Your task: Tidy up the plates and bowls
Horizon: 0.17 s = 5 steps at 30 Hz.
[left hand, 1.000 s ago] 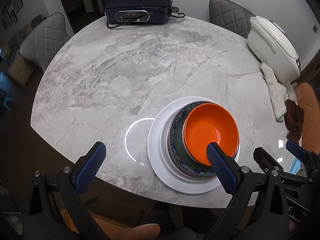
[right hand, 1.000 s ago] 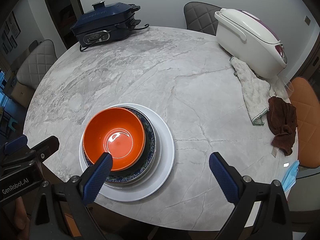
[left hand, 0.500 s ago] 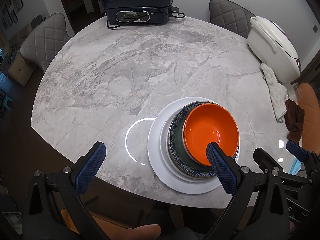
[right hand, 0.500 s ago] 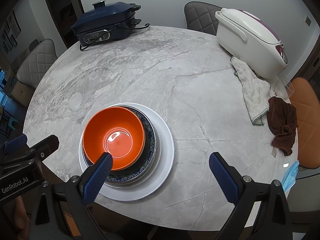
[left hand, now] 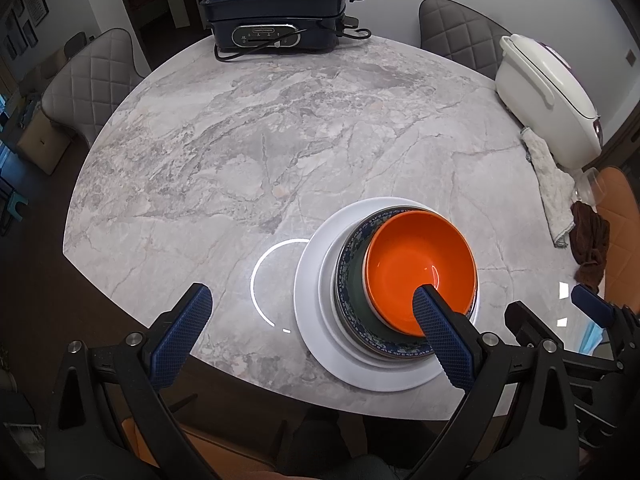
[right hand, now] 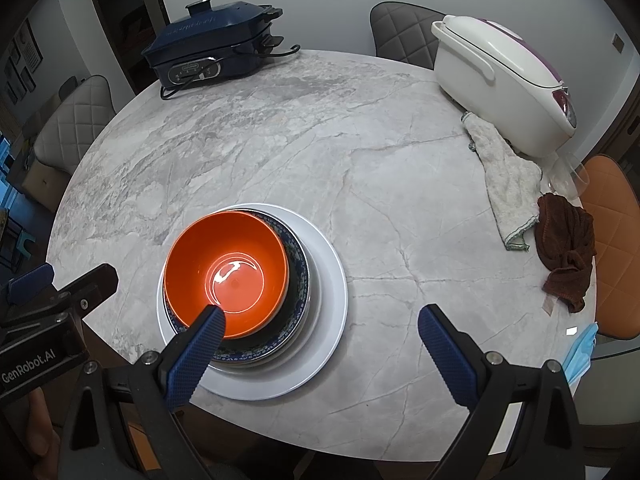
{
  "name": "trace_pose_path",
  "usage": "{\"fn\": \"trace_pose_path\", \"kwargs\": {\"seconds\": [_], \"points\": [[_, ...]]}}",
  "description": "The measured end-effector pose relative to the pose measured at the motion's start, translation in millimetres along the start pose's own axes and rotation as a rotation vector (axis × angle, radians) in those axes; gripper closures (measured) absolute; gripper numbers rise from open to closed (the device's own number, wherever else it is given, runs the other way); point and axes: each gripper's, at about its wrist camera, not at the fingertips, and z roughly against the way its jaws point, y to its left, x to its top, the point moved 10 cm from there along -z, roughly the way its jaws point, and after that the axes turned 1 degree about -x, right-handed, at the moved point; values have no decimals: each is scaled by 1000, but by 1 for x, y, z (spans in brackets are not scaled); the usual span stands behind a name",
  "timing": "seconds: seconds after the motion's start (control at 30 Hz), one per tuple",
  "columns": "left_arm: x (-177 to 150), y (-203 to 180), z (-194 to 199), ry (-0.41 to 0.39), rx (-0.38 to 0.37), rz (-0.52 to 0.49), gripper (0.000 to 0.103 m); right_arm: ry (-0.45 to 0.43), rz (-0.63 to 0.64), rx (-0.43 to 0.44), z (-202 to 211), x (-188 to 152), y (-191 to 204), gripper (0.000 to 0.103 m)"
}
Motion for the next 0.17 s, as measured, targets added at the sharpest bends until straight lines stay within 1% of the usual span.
{"fn": "trace_pose_path", "kwargs": {"seconds": [0.17], "points": [[0, -3, 2, -5, -3, 2, 2, 1, 1, 1, 0, 0, 0, 4]]}}
